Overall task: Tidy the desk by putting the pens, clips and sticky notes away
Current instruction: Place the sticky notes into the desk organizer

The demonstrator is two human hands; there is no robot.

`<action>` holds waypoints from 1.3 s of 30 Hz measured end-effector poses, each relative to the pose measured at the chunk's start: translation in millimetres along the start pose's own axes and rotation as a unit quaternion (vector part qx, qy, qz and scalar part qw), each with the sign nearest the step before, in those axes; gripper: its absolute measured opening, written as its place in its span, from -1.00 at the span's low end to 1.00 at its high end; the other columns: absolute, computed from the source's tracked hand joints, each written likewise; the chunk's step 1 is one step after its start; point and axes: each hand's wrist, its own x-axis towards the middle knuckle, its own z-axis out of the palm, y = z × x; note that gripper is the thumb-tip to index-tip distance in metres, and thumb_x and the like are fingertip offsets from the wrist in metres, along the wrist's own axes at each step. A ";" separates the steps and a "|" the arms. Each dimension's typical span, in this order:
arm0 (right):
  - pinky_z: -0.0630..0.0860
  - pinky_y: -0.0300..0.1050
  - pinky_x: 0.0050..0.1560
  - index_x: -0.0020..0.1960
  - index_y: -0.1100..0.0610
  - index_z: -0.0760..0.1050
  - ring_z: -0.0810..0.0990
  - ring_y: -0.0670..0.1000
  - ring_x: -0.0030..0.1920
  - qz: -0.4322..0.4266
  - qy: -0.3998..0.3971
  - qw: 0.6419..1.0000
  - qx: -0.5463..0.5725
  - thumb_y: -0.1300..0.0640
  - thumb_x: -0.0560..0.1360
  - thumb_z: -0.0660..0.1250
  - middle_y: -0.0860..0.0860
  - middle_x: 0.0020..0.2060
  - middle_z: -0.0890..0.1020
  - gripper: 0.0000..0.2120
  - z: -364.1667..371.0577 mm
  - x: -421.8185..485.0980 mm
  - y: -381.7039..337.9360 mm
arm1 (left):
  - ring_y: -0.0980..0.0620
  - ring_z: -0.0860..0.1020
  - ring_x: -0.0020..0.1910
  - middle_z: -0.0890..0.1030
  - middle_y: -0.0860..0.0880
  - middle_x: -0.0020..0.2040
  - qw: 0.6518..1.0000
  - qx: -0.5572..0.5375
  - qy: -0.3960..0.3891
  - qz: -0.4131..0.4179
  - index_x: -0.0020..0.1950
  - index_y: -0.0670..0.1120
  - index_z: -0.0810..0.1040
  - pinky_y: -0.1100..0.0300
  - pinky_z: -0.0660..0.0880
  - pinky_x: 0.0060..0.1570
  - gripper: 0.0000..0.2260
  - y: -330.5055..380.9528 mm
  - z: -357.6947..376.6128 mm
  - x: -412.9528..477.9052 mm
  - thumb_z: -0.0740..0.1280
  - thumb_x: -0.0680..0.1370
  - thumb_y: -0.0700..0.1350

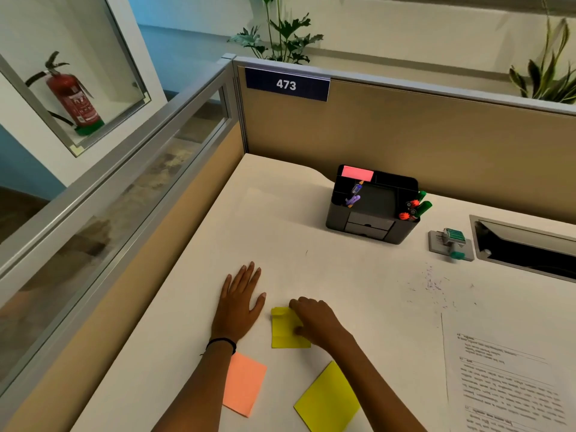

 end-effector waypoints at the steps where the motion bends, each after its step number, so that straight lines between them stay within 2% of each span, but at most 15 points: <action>1: 0.37 0.03 0.14 0.27 0.22 0.33 0.44 0.18 0.22 0.004 0.007 1.000 0.018 0.19 0.51 0.24 0.18 0.21 0.46 -0.66 -3.6 0.0 2.9 | 0.02 0.07 0.52 0.11 -0.01 0.53 1.000 0.001 0.001 0.000 0.51 -0.01 0.13 0.06 -0.07 0.47 -0.29 -0.3 0.3 -0.1 -0.33 0.49 0.31; 4: 0.44 -0.02 0.07 0.19 0.17 0.44 0.47 0.15 0.20 0.035 0.077 0.993 0.083 0.19 0.53 0.16 0.13 0.17 0.52 -0.74 -24.7 -3.6 15.3 | 0.02 0.09 0.51 0.11 0.01 0.53 1.000 0.002 -0.003 -0.004 0.50 -0.01 0.13 0.13 -0.15 0.46 -0.37 -0.2 0.2 -0.4 -0.21 0.53 0.28; 6: 0.46 -0.04 0.02 0.13 0.13 0.50 0.51 0.15 0.16 0.055 0.178 0.973 0.134 0.16 0.52 0.19 0.10 0.12 0.57 -0.78 -46.0 -6.8 25.7 | 0.02 0.10 0.51 0.12 0.01 0.52 1.000 -0.001 -0.005 -0.007 0.50 -0.01 0.14 0.17 -0.19 0.45 -0.43 0.0 0.3 -0.4 -0.09 0.54 0.20; 9: 0.46 -0.06 -0.12 0.03 0.15 0.57 0.56 0.17 -0.02 0.073 0.378 0.895 0.224 0.17 0.51 0.28 0.12 -0.03 0.64 -0.85 -87.5 -11.1 44.9 | 0.03 0.08 0.51 0.13 0.01 0.52 1.000 -0.012 -0.001 -0.007 0.50 -0.01 0.14 0.19 -0.22 0.44 -0.45 -0.5 1.5 -0.7 -0.06 0.54 0.16; 11: 0.48 -0.02 -0.17 -0.02 0.21 0.60 0.57 0.19 -0.13 0.074 0.478 0.841 0.241 0.20 0.49 0.32 0.17 -0.12 0.67 -0.87 -116.8 -9.3 64.1 | 0.05 0.06 0.50 0.12 0.02 0.52 1.000 -0.018 0.000 -0.005 0.50 0.00 0.13 0.19 -0.21 0.45 -0.46 -0.7 2.6 -0.8 -0.05 0.55 0.16; 13: 0.53 0.06 -0.16 -0.03 0.25 0.61 0.57 0.19 -0.17 0.078 0.544 0.797 0.249 0.22 0.48 0.33 0.21 -0.16 0.67 -0.86 -143.1 -4.3 84.3 | 0.06 0.07 0.50 0.11 0.03 0.52 1.000 -0.024 0.006 -0.004 0.50 0.01 0.13 0.18 -0.20 0.45 -0.46 -1.4 3.8 -0.2 -0.04 0.55 0.16; 15: 0.49 -0.03 -0.18 -0.02 0.26 0.62 0.56 0.14 -0.20 0.080 0.595 0.758 0.255 0.23 0.49 0.31 0.23 -0.16 0.67 -0.85 -162.9 3.9 103.4 | 0.08 0.05 0.51 0.09 0.05 0.52 1.000 -0.019 0.008 -0.004 0.51 0.03 0.10 0.17 -0.19 0.46 -0.47 -1.9 5.1 0.5 -0.04 0.56 0.16; 17: 0.44 -0.09 -0.18 0.02 0.25 0.62 0.55 0.12 -0.21 0.086 0.620 0.739 0.249 0.25 0.49 0.28 0.22 -0.12 0.67 -0.82 -176.7 16.0 119.7 | 0.10 0.01 0.51 0.05 0.08 0.53 1.000 -0.012 0.009 -0.005 0.51 0.05 0.07 0.16 -0.19 0.47 -0.48 -3.2 6.6 1.1 -0.01 0.57 0.15; 19: 0.45 -0.05 -0.17 0.06 0.24 0.61 0.55 0.14 -0.19 0.089 0.621 0.743 0.234 0.25 0.49 0.26 0.23 -0.09 0.66 -0.79 -185.5 31.5 132.7 | 0.10 0.02 0.51 0.06 0.07 0.52 1.000 -0.014 0.013 -0.007 0.51 0.04 0.09 0.16 -0.18 0.47 -0.49 -3.7 6.6 1.9 0.06 0.57 0.11; 22: 0.47 -0.04 -0.07 0.13 0.27 0.57 0.58 0.21 -0.08 0.106 0.594 0.770 0.208 0.25 0.52 0.25 0.25 -0.03 0.64 -0.76 -190.4 55.1 144.8 | 0.08 0.05 0.51 0.10 0.05 0.52 1.000 -0.018 0.018 -0.002 0.50 0.01 0.13 0.17 -0.18 0.46 -0.49 -3.3 6.8 2.4 0.11 0.56 0.08; 26: 0.46 -0.07 -0.06 0.15 0.32 0.54 0.57 0.23 -0.03 0.115 0.549 0.805 0.194 0.28 0.54 0.22 0.28 0.00 0.61 -0.75 -188.3 77.9 153.2 | 0.08 0.04 0.51 0.10 0.05 0.52 1.000 -0.019 0.024 0.003 0.50 0.02 0.13 0.18 -0.19 0.46 -0.49 -3.9 6.8 2.2 0.05 0.57 0.12; 32: 0.46 -0.04 -0.14 0.20 0.27 0.53 0.57 0.29 -0.02 0.165 0.463 0.843 0.218 0.30 0.52 0.20 0.27 0.13 0.58 -0.72 -183.3 92.1 160.5 | 0.11 0.00 0.52 0.06 0.08 0.53 1.000 -0.010 0.018 0.000 0.51 0.06 0.06 0.15 -0.17 0.48 -0.49 -6.7 10.0 2.7 0.07 0.57 0.11; 36: 0.50 0.03 0.10 0.23 0.25 0.51 0.50 0.23 0.19 0.159 0.484 0.832 0.220 0.34 0.51 0.20 0.21 0.21 0.55 -0.69 -181.7 81.6 156.3 | 0.11 0.01 0.51 0.07 0.07 0.53 1.000 -0.012 0.021 0.002 0.51 0.05 0.08 0.15 -0.16 0.48 -0.49 -7.6 10.9 2.6 0.08 0.57 0.11; 39: 0.46 -0.07 0.10 0.20 0.25 0.53 0.51 0.19 0.17 0.130 0.525 0.812 0.217 0.33 0.53 0.20 0.20 0.17 0.57 -0.72 -175.6 66.2 143.4 | 0.10 0.03 0.51 0.09 0.06 0.52 0.999 -0.022 0.029 0.006 0.50 0.03 0.12 0.16 -0.17 0.47 -0.49 -7.0 10.6 2.6 0.10 0.58 0.10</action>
